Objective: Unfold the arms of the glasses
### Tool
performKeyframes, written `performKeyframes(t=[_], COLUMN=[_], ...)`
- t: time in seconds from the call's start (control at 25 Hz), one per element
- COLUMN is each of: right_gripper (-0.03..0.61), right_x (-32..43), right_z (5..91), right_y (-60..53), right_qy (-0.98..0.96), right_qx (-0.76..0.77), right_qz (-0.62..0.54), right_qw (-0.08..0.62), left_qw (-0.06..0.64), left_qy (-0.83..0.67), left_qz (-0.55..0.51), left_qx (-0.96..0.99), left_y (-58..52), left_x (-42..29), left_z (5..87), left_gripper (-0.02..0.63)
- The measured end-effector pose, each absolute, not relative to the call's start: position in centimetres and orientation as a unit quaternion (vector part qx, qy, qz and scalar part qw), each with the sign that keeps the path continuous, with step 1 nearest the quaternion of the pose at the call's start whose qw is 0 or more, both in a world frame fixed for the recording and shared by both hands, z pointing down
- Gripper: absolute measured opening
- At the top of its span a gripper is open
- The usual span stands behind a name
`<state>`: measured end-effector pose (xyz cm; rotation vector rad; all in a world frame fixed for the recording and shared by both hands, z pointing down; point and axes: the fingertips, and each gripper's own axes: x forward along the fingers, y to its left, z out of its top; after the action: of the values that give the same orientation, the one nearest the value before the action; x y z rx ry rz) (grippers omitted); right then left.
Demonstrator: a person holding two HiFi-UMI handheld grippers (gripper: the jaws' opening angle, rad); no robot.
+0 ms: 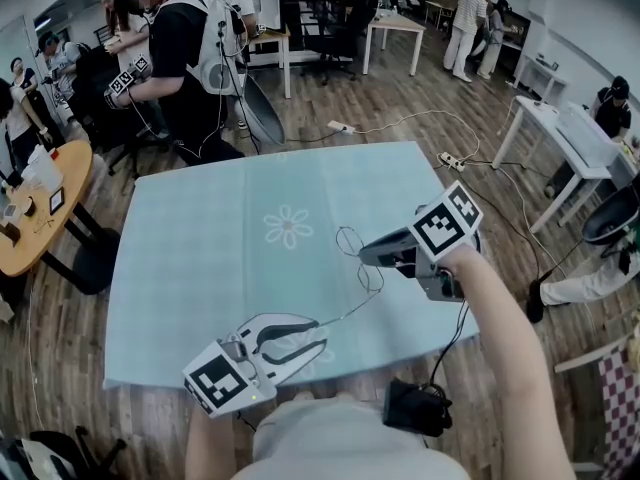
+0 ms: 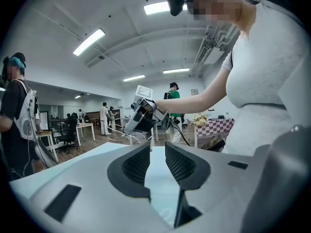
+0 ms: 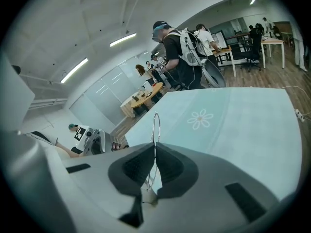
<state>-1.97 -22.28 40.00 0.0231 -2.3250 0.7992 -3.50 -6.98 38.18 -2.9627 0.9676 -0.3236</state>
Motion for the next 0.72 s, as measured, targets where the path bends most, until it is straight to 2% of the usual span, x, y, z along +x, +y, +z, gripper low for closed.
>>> performKeyframes(t=[0.12,0.32,0.4,0.72], right_gripper=[0.014,0.014,0.014,0.014], right_x=[-2.0,-2.4,-2.5,-2.8], right_z=[40.0,39.4,38.8,37.9], right_y=[-21.8,-21.3,-21.1,-20.3], right_qy=[-0.892,-0.895,-0.896,-0.901], right_qx=[0.001,-0.005,-0.011,-0.026], right_qz=[0.303,0.310,0.313,0.298], right_qw=[0.336,0.322,0.313,0.313], left_qw=[0.010,0.014,0.020,0.057], left_qy=[0.326,0.370,0.400,0.452], left_qz=[-0.097,-0.094,-0.112,-0.110], left_qx=[-0.941,-0.924,-0.909,-0.883], left_y=[-7.0,-7.5,-8.3,-12.2], left_x=[-4.2,-6.7,-7.6,-5.1], left_z=[38.0,38.2,39.1,40.9], left_gripper=[0.103,0.193,0.210,0.232])
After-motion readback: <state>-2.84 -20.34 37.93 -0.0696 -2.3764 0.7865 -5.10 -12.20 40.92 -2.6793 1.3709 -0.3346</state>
